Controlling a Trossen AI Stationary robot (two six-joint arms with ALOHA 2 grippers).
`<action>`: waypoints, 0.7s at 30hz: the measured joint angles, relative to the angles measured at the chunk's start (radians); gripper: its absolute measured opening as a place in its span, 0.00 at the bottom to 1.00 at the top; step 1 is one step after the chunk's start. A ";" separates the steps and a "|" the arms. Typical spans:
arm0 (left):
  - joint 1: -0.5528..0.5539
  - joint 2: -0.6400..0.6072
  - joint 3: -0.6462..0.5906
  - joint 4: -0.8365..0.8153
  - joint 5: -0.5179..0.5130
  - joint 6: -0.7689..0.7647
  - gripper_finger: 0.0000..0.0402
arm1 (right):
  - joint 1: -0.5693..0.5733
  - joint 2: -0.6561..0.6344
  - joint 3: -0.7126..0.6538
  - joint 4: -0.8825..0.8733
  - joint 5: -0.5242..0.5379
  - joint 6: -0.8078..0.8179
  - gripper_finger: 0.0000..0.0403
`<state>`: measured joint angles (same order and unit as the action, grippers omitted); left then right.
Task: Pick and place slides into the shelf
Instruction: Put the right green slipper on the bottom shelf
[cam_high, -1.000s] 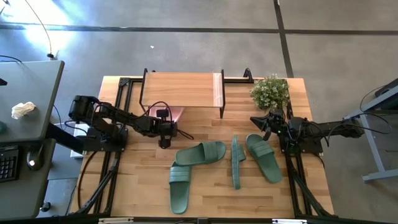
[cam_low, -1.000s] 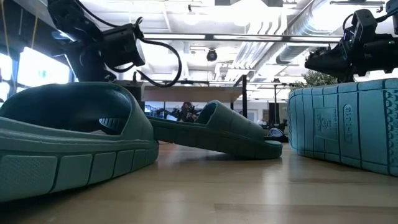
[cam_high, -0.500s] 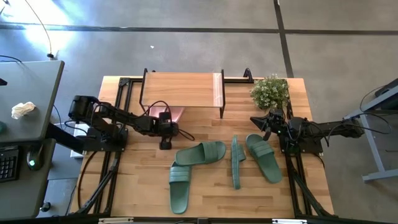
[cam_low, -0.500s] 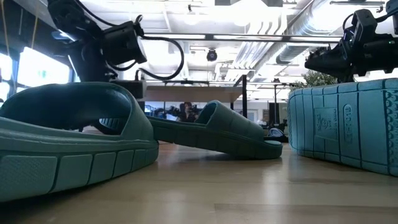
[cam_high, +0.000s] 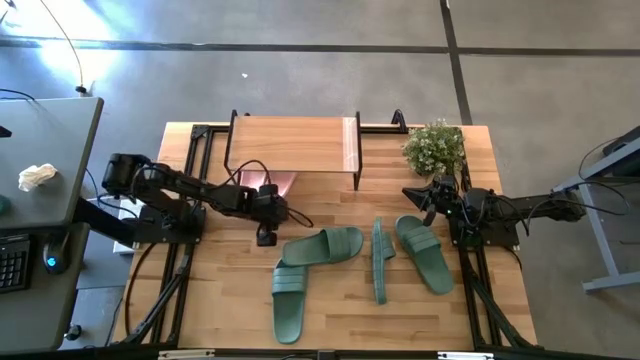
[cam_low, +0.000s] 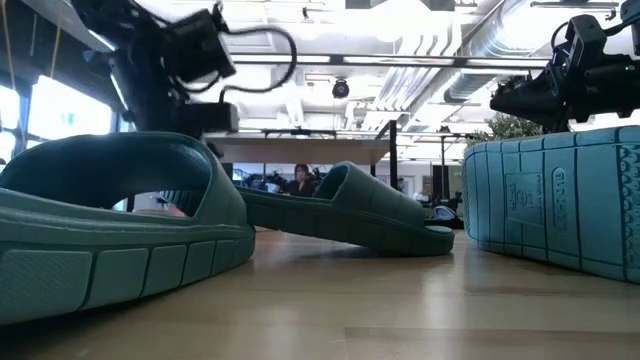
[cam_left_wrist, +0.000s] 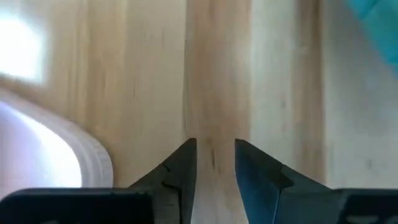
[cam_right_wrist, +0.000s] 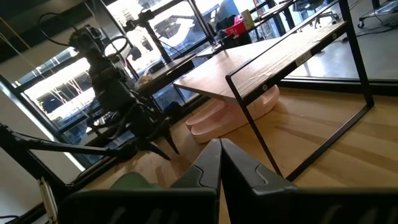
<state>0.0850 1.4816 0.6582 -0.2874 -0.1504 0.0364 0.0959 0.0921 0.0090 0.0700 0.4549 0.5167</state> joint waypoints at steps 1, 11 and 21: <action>-0.014 -0.009 0.003 -0.005 -0.001 0.005 0.24 | 0.000 0.000 0.000 0.000 0.000 0.000 0.00; -0.196 -0.097 0.046 -0.032 -0.124 0.011 0.19 | 0.000 0.000 0.000 0.000 0.000 0.000 0.00; -0.306 -0.035 0.208 0.004 -0.173 0.574 0.16 | 0.000 0.005 0.000 0.000 0.010 -0.001 0.00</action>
<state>-0.2210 1.4465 0.8666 -0.2838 -0.3238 0.6104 0.0960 0.0975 0.0090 0.0703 0.4644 0.5158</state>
